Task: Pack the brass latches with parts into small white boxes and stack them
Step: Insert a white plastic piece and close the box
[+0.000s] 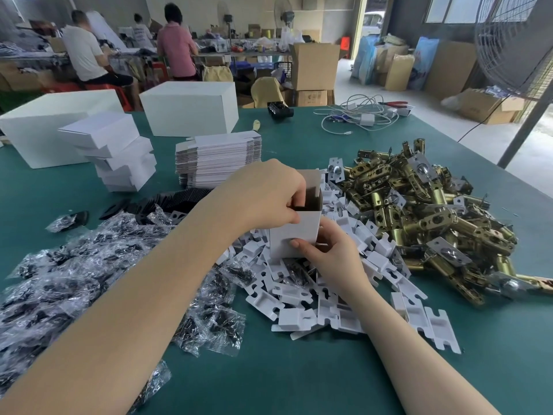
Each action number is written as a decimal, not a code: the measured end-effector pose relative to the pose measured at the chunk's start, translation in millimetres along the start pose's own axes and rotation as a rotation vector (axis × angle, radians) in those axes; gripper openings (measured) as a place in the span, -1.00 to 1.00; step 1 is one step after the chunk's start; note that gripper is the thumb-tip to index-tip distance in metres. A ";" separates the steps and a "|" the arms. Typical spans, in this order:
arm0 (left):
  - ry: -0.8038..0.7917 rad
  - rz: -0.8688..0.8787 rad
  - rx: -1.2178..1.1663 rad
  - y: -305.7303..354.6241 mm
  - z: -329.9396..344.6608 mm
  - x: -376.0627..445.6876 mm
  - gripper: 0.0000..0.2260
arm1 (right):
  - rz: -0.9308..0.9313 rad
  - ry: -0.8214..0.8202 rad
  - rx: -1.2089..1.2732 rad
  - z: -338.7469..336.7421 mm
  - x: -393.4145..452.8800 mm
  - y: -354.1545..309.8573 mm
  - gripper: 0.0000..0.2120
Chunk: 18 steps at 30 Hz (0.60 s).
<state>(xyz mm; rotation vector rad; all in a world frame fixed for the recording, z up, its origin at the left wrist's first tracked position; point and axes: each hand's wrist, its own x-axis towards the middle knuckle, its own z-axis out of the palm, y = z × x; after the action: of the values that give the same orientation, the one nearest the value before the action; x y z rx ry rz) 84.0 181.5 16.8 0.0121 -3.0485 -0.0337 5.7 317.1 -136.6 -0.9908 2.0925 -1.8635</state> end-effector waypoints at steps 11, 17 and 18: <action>0.004 -0.003 0.263 10.2 -0.8 2.1 -0.81 | 0.012 -0.004 -0.003 -0.6 -0.9 -1.9 -0.65; 0.018 0.006 0.331 10.3 2.0 -2.2 -0.81 | 0.014 -0.005 -0.013 0.2 -1.1 -1.9 -0.65; 0.020 0.010 0.323 9.8 2.3 -2.3 -0.79 | 0.012 -0.006 -0.010 0.4 -1.5 -2.3 -0.65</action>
<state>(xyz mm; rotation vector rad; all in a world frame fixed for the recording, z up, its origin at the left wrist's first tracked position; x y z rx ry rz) 86.1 191.4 14.5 0.0191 -2.9965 0.4556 7.8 317.7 -135.0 -0.9826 2.1019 -1.8430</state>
